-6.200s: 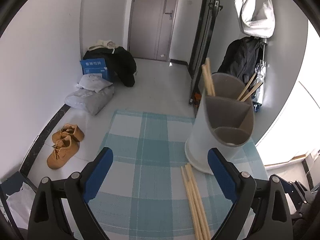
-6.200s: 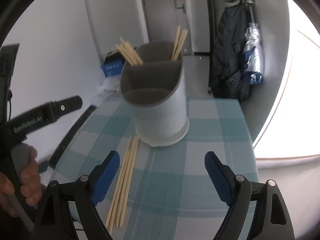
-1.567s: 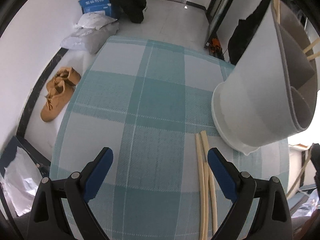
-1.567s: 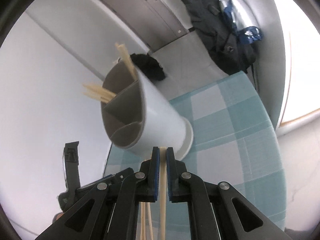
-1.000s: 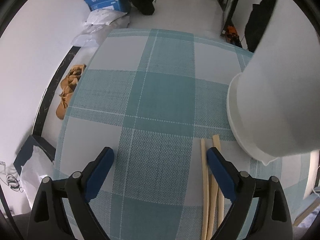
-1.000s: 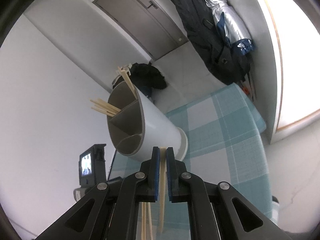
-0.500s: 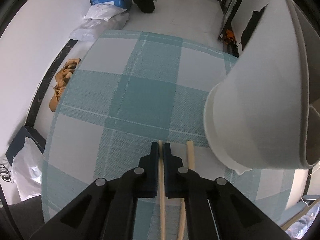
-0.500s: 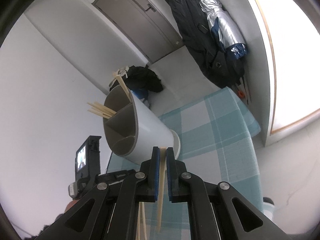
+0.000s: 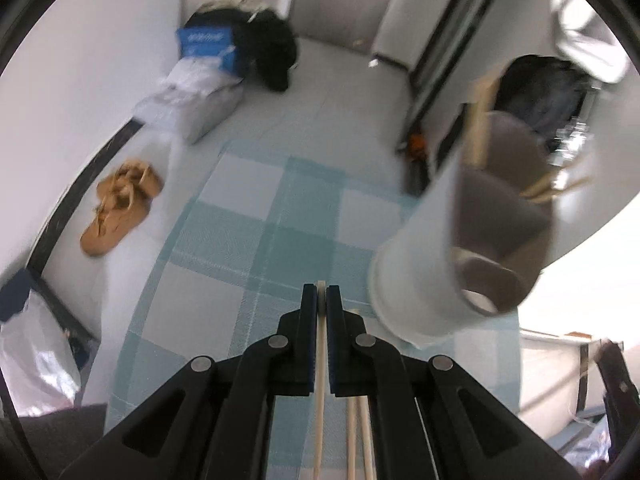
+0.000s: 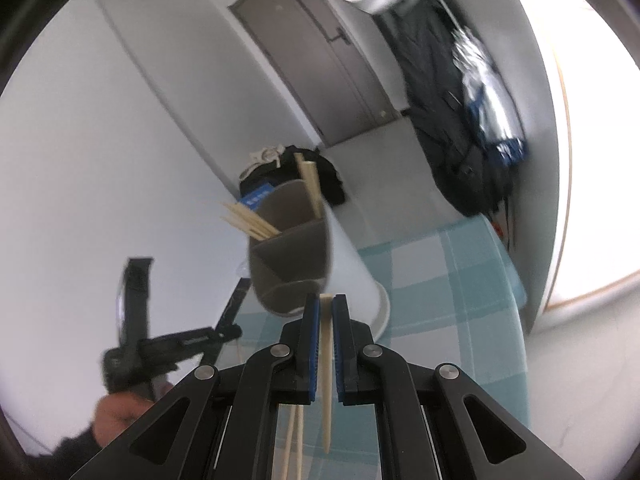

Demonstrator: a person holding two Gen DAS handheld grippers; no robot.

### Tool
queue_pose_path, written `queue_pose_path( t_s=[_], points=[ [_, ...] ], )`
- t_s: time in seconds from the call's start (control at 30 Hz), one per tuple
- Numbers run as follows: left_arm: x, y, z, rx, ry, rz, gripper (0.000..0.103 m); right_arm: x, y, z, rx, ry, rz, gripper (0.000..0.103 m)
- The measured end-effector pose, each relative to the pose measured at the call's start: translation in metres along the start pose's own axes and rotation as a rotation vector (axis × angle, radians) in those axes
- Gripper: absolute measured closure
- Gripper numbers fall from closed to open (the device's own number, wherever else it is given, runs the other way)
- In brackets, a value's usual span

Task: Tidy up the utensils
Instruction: 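Lift both held chopsticks up toward the utensil holder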

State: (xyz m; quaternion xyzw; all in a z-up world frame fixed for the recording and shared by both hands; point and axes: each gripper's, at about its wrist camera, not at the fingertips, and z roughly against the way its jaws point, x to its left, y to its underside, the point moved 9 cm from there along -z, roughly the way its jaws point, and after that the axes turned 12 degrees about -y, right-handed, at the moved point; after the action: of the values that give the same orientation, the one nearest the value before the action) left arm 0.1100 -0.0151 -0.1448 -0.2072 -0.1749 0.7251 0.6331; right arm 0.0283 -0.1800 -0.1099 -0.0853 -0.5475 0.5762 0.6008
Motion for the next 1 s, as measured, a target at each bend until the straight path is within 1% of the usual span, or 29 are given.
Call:
queue_pose_path(
  t_s=[0.1, 0.2, 0.27, 0.37, 0.57, 0.77, 1.0],
  points=[
    [-0.006, 0.000, 0.022, -0.063, 0.031, -0.044, 0.103, 0.009, 0.003, 0.000, 0.004, 0.012, 0.028, 0.097],
    [-0.010, 0.000, 0.036, -0.097, 0.064, -0.068, 0.103, 0.015, 0.008, 0.000, 0.003, 0.029, 0.030, 0.097],
    [-0.010, 0.000, 0.043, -0.113, 0.082, -0.084, 0.103, 0.018, 0.008, 0.001, -0.003, 0.038, 0.036, 0.097],
    [-0.008, 0.000, 0.051, -0.130, 0.117, -0.105, 0.103, 0.021, 0.008, 0.001, 0.005, 0.096, 0.072, 0.097],
    [-0.012, 0.010, 0.072, -0.166, 0.141, -0.168, 0.103, 0.033, 0.003, 0.005, -0.016, 0.119, 0.094, 0.098],
    [-0.015, 0.014, 0.086, -0.163, 0.167, -0.217, 0.103, 0.040, 0.008, 0.006, -0.012, 0.124, 0.100, 0.098],
    [-0.015, 0.010, 0.096, -0.159, 0.190, -0.236, 0.103, 0.053, 0.005, 0.003, -0.010, 0.117, 0.137, 0.098]
  ],
)
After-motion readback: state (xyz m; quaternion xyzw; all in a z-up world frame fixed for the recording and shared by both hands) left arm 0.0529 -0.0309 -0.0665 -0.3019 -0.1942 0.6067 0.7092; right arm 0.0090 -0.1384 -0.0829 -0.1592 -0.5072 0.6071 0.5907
